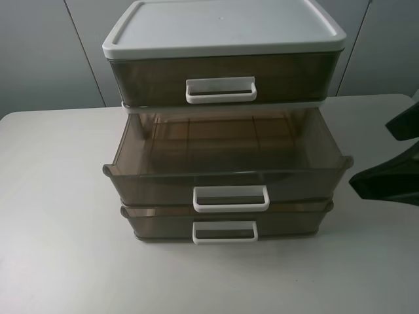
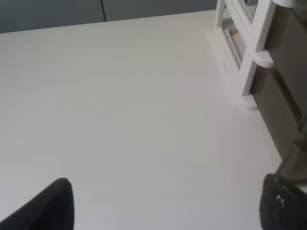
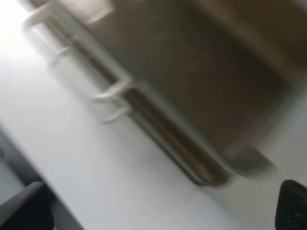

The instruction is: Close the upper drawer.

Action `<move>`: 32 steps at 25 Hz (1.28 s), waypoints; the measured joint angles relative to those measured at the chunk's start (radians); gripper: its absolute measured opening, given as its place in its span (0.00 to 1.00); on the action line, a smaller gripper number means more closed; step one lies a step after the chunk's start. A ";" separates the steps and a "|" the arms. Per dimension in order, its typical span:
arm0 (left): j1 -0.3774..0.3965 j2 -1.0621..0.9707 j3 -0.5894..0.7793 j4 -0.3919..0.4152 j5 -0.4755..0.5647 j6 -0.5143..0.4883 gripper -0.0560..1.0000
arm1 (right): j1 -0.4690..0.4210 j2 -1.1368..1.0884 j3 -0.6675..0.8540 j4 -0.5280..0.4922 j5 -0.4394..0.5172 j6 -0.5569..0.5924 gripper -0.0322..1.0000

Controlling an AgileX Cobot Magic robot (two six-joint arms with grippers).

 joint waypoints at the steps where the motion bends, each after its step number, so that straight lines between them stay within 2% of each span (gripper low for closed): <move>1: 0.000 0.000 0.000 0.000 0.000 0.000 0.75 | 0.052 0.023 0.000 0.014 -0.005 -0.039 0.71; 4: 0.000 0.000 0.000 0.000 0.000 0.000 0.75 | 0.176 0.103 0.000 0.058 -0.023 -0.114 0.71; 13: 0.000 0.000 0.000 0.000 0.000 0.000 0.75 | 0.350 0.405 0.000 0.235 -0.063 -0.313 0.71; 16: 0.000 0.000 0.000 0.000 0.000 0.000 0.75 | 0.379 0.480 0.000 0.258 -0.079 -0.373 0.71; 25: 0.000 0.000 0.000 0.000 0.000 0.000 0.75 | 0.424 0.588 0.000 0.248 -0.200 -0.442 0.71; 28: 0.000 0.000 0.000 0.000 0.000 0.000 0.75 | 0.429 0.588 0.000 0.211 -0.282 -0.418 0.71; 32: 0.000 0.000 0.000 0.000 0.000 0.000 0.75 | 0.429 0.588 0.000 0.162 -0.307 -0.356 0.71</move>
